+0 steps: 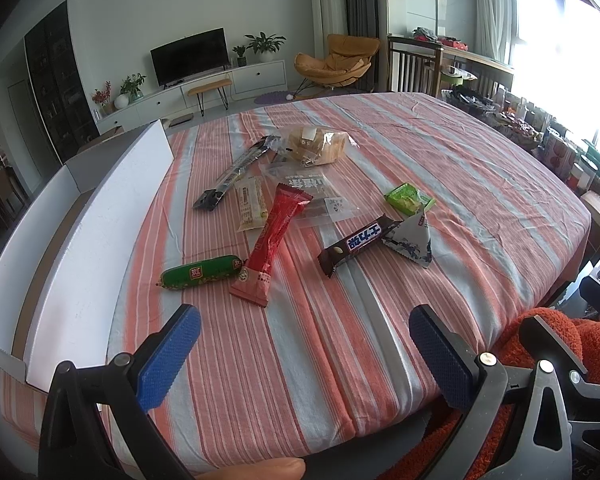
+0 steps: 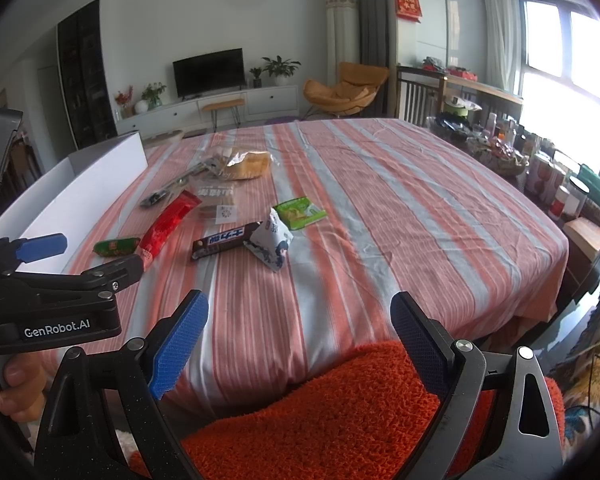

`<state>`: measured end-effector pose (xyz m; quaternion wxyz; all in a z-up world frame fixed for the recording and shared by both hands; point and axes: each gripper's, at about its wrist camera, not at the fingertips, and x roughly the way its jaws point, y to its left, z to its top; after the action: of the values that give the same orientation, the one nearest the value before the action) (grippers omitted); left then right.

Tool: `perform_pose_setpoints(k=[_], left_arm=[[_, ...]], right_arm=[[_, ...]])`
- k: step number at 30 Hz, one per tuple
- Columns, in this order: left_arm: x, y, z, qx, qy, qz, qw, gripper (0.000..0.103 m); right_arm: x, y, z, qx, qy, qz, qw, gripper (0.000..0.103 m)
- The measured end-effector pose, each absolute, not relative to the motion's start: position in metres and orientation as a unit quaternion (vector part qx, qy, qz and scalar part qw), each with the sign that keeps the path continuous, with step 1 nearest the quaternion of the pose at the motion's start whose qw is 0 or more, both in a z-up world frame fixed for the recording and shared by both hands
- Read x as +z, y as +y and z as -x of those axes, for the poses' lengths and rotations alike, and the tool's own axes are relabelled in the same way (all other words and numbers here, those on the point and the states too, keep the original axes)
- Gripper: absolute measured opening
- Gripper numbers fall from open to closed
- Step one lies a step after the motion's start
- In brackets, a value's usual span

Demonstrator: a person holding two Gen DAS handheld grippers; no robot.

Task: Organize snacks

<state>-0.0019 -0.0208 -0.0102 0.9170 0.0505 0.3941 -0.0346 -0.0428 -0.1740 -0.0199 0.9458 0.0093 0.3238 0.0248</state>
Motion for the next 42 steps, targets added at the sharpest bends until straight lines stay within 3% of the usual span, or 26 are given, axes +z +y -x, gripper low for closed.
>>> perform_pose_setpoints(k=[42], left_arm=[[-0.0138, -0.0222, 0.0037, -0.035, 0.397, -0.049, 0.916, 0.103]], right_arm=[[-0.0199, -0.1736, 0.0429, 0.024, 0.324, -0.009, 0.946, 0.095]])
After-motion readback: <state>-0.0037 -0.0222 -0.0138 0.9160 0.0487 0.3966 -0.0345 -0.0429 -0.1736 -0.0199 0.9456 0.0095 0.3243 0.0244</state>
